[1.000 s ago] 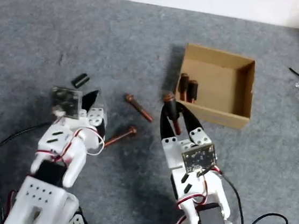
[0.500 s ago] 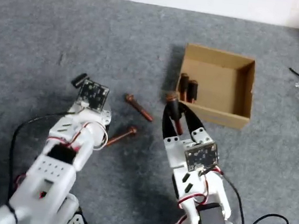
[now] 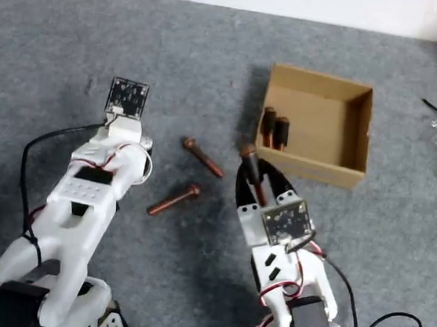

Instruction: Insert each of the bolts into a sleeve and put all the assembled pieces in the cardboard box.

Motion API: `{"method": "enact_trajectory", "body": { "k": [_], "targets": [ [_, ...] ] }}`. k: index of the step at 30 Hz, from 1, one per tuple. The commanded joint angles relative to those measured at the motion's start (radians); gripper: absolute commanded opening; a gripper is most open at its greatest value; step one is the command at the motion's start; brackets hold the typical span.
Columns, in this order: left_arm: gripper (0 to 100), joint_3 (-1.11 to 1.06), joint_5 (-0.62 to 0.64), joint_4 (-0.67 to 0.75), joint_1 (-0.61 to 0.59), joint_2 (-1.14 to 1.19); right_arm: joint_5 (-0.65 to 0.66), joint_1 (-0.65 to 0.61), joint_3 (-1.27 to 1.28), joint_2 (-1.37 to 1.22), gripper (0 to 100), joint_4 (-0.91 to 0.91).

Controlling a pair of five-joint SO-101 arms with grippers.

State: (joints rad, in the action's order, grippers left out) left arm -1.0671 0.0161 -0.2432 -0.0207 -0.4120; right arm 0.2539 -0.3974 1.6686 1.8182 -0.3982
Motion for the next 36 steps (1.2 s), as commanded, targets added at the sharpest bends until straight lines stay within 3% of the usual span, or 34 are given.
{"method": "enact_trajectory", "body": {
  "k": [1, 8, 14, 22, 29, 36],
  "targets": [
    [1, 0.056, 0.006, -0.008, -0.007, 0.001, -0.018, 0.012, -0.061, -0.076, 0.4, -0.001],
    [1, 0.061, 0.028, -0.011, -0.008, 0.002, -0.026, 0.039, -0.395, -0.601, 0.5, 0.002],
    [1, 0.061, 0.003, -0.011, -0.008, 0.002, -0.17, 0.162, -0.785, -1.076, 0.5, -0.004],
    [1, 0.061, 0.002, -0.009, -0.007, 0.002, -0.176, 0.217, -1.244, -1.666, 0.5, -0.099],
    [1, 0.061, 0.003, -0.006, -0.008, 0.002, -0.178, 0.303, -1.527, -2.018, 0.5, -0.114],
    [1, 0.062, 0.003, -0.006, -0.007, 0.001, -0.178, 0.32, -1.673, -2.21, 0.5, -0.116]
  ]
}}
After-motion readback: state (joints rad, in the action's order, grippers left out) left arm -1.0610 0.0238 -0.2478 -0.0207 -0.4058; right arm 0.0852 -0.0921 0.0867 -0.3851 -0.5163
